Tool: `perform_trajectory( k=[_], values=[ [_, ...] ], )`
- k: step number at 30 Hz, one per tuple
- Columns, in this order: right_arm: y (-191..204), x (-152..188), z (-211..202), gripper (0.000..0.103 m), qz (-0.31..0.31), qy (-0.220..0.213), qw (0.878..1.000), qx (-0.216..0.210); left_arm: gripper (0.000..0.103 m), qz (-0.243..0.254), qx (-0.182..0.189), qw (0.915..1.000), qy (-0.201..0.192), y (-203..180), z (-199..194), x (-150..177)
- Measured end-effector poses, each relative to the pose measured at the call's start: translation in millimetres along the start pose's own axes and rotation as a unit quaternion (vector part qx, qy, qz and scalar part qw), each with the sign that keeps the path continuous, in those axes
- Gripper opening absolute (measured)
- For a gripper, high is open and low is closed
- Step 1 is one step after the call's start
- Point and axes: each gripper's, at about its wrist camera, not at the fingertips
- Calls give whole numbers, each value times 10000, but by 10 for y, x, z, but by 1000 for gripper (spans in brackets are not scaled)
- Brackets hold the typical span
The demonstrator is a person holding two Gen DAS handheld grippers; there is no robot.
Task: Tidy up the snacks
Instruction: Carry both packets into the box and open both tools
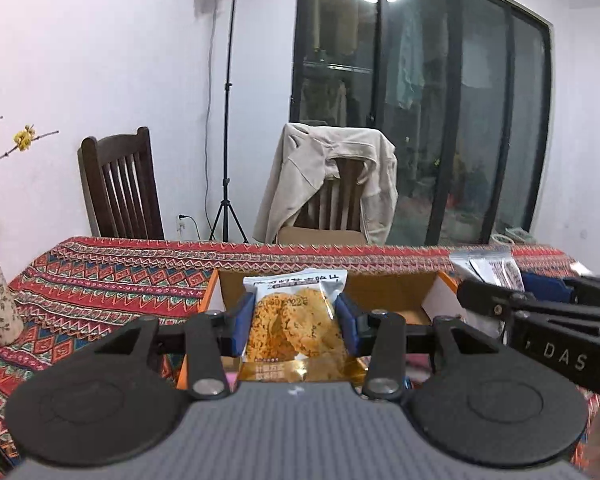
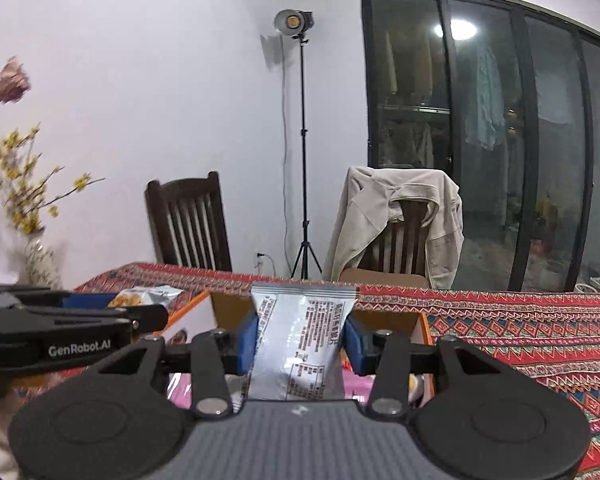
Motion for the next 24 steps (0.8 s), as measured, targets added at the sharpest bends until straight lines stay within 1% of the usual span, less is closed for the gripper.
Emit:
perform_trajectory(
  k=[3,6,9,12,16,20,22,23,24],
  values=[
    [-36,-36,192,44,121,-2,9999,66,45,-110,-74,9999,-11,37,184,-48],
    [-85,-41,375,44,198,18,9997,107,45,-196,-144,9997,-9,76,345,-29],
    [-138,1,519,44,244,10,9996,153,45,-259,-229,9994,27,117,518,14],
    [-179,98,605,44,246,-48,9995,211,45,-230,-261,9994,56,141,648,125],
    [-211,171,743,44,173,118,9997,159,45,-59,-255,9995,174,130,762,242],
    [-232,232,830,44,147,270,9994,146,46,-79,-253,9994,222,175,797,282],
    [-256,255,881,45,170,368,9990,176,54,-115,-198,9996,182,190,783,292],
    [-269,263,886,47,199,401,9988,184,67,-107,-216,9996,153,185,777,282],
    [-301,269,902,57,262,443,9985,171,85,-106,-275,9995,106,183,763,280]
  ],
)
Point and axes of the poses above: each gripper's, at about its wrist camera, not at the fingertips, and z roughly the way its jaws point, y to its left, x to its underside, and after that the axes turned 2 degrees about x, right-handed
